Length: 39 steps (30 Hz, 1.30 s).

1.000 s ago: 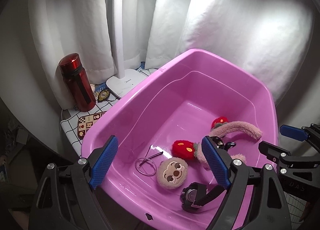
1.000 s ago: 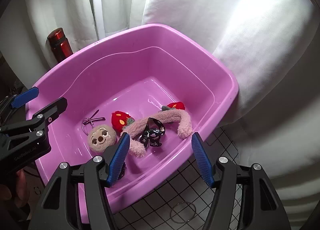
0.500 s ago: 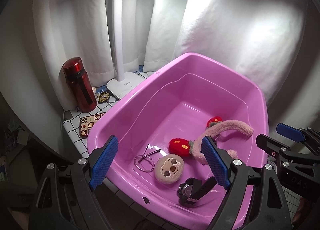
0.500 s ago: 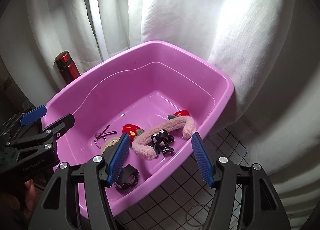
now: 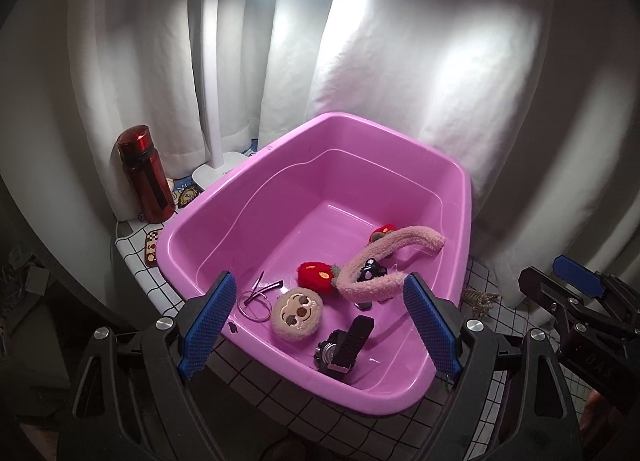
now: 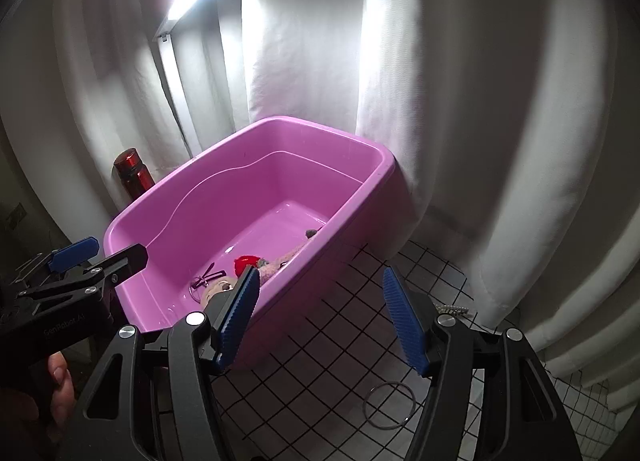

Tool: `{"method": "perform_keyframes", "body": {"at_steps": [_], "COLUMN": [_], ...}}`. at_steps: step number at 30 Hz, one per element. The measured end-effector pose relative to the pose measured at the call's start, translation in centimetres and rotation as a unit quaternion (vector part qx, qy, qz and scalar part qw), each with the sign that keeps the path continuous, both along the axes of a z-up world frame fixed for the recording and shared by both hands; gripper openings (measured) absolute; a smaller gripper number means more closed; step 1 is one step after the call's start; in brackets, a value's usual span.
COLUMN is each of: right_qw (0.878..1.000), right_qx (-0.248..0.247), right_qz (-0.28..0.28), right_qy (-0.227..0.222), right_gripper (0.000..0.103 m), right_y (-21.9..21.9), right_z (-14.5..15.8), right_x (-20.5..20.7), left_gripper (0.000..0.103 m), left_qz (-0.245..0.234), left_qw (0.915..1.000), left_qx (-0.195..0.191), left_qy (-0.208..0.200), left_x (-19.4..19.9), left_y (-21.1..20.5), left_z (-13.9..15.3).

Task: Organize jewelry
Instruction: 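Move both open tools back toward the pearl hair claw and silver ring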

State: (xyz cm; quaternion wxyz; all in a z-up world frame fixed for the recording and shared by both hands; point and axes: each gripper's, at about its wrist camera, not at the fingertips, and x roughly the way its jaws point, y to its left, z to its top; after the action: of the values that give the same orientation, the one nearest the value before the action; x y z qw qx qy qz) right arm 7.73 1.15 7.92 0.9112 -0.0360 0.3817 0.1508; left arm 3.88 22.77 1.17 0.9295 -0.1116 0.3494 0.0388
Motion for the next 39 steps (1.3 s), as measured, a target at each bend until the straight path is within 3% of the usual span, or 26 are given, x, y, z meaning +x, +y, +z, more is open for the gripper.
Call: {"method": "perform_keyframes", "body": {"at_steps": [13, 21, 28, 39], "right_qw": [0.994, 0.993, 0.997, 0.997], "right_qx": [0.001, 0.015, 0.023, 0.019], "right_qz": [-0.106, -0.114, -0.071, 0.057], "right_qy": [-0.001, 0.018, 0.036, 0.049], "right_gripper": [0.062, 0.062, 0.062, 0.062], "right_y": [-13.9, -18.9, -21.0, -21.5], "right_z": [-3.5, -6.9, -10.3, -15.8], "right_x": [-9.0, -9.7, -7.6, 0.1], "left_gripper": [0.084, 0.086, 0.086, 0.086], "left_qz": [-0.096, -0.139, -0.115, -0.017], "left_qw": [0.9941, 0.9899, 0.9927, 0.9957], "left_qx": [-0.027, -0.026, -0.014, -0.018], "left_qy": [-0.045, -0.015, 0.034, 0.089], "left_x": [-5.9, -7.8, -6.9, -3.2], "left_y": [-10.0, -16.4, -19.4, -22.5], "left_z": [1.3, -1.3, -6.0, -14.2]}}
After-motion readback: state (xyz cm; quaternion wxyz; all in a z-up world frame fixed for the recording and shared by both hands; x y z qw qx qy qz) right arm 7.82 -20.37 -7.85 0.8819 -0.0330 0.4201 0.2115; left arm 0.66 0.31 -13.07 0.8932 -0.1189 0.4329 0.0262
